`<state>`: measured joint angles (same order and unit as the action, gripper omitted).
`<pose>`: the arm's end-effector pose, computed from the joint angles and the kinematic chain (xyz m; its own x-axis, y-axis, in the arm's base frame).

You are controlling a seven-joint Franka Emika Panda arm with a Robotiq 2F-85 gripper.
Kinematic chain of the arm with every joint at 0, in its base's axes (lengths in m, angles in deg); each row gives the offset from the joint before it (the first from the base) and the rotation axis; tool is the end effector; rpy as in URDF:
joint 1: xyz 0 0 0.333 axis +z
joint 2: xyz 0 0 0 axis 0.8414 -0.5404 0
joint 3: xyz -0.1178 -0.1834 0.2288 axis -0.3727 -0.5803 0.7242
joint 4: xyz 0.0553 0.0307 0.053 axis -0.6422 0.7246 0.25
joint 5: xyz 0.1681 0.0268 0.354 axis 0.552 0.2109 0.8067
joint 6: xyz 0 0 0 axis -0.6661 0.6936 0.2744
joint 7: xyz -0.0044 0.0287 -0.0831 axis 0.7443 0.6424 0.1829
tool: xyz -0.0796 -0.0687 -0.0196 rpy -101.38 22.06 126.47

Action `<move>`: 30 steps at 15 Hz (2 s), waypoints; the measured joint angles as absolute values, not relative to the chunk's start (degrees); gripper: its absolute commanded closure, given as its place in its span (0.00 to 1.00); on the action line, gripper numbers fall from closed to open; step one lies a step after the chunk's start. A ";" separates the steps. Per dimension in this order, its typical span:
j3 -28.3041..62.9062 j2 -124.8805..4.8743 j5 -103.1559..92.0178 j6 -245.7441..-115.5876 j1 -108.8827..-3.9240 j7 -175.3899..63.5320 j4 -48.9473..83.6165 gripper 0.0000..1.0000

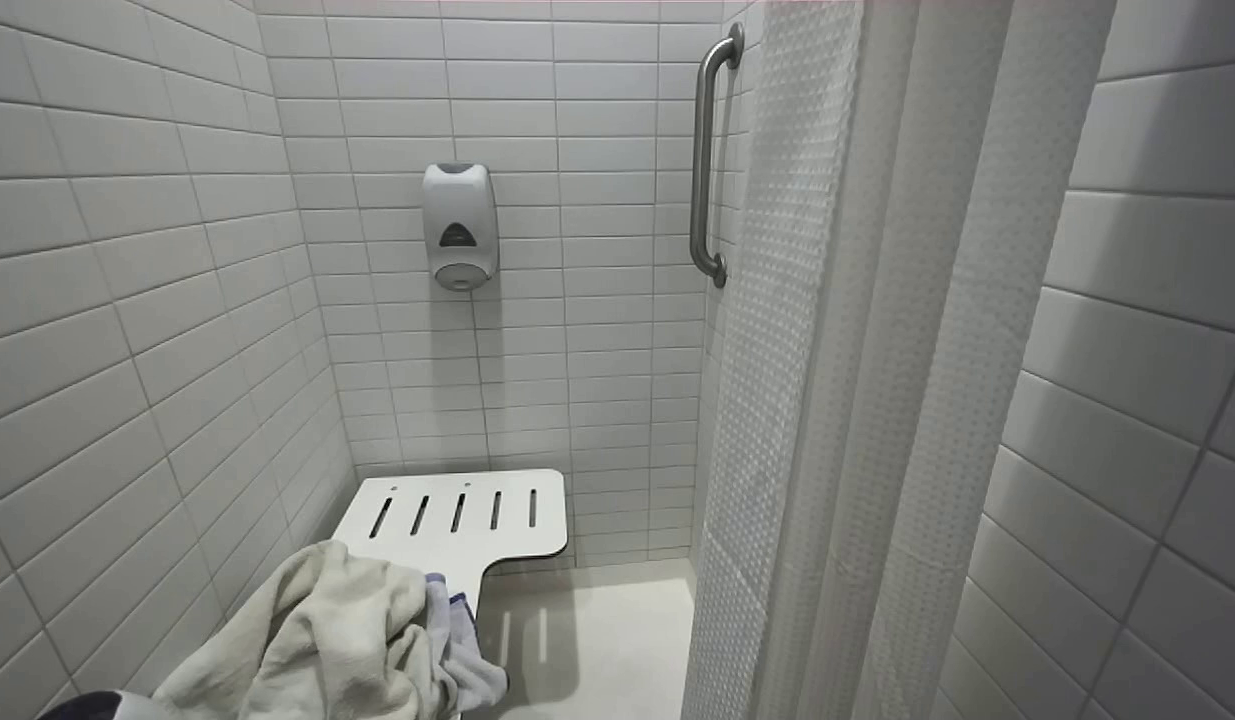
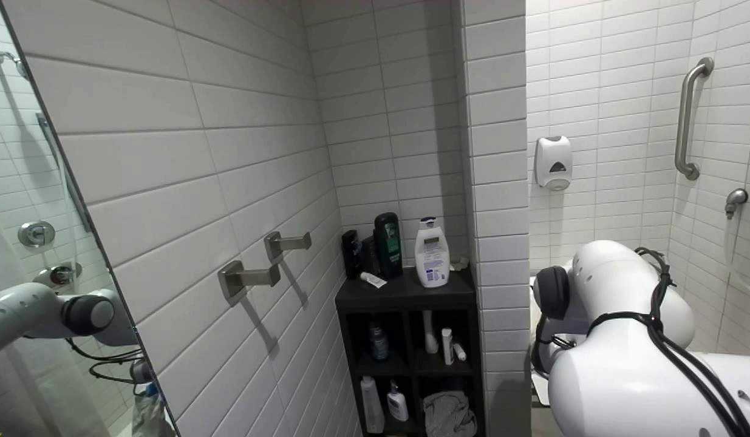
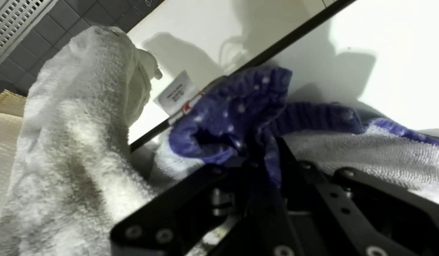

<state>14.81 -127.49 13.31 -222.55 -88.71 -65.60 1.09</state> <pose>0.5055 -0.4042 -0.1216 0.4525 -0.8425 0.2924 -0.8706 -0.4883 -0.0595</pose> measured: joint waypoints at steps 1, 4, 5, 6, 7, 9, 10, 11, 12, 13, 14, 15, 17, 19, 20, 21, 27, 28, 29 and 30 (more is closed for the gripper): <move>14.78 -127.33 13.17 -222.03 -88.71 -65.43 1.17 0.97; 13.48 -125.09 12.87 -217.64 -87.95 -65.27 2.41 0.97; 12.54 -123.61 12.83 -215.31 -87.29 -65.27 3.32 0.97; 11.54 -121.79 12.74 -212.98 -86.55 -65.27 4.53 0.97; 10.57 -119.83 12.57 -211.12 -85.80 -65.27 5.92 0.97; 8.79 -115.61 12.16 -208.47 -84.28 -65.26 9.19 0.97; 8.05 -113.57 12.14 -207.37 -83.57 -65.19 10.84 0.97; 7.44 -111.53 12.07 -206.23 -82.96 -65.05 12.44 0.97; 7.09 -109.56 11.99 -204.98 -82.58 -64.67 13.91 0.97; 6.85 -107.59 11.91 -203.56 -82.32 -64.16 15.32 0.97; 6.64 -105.53 11.67 -201.82 -82.08 -63.84 16.71 0.97; 6.42 -103.41 11.18 -199.95 -81.89 -63.54 18.06 0.97; 5.79 -98.99 10.16 -195.92 -81.29 -63.15 20.54 0.97; 4.78 -94.34 8.83 -191.63 -80.50 -63.16 22.62 0.97; 4.12 -92.03 8.12 -189.26 -80.06 -63.18 23.35 0.97; 3.42 -89.79 7.24 -186.51 -79.65 -63.23 23.73 0.97; 0.62 -77.57 1.41 -163.77 -78.39 -63.43 21.17 0.97; 0.61 -76.02 1.22 -160.64 -78.53 -63.39 19.99 0.97; 0.62 -74.68 1.21 -158.16 -78.69 -63.34 18.80 0.97; 0.62 -73.57 1.21 -156.26 -78.85 -63.34 17.64 0.97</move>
<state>0.62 -73.57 1.21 -156.26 -78.85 -63.34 17.64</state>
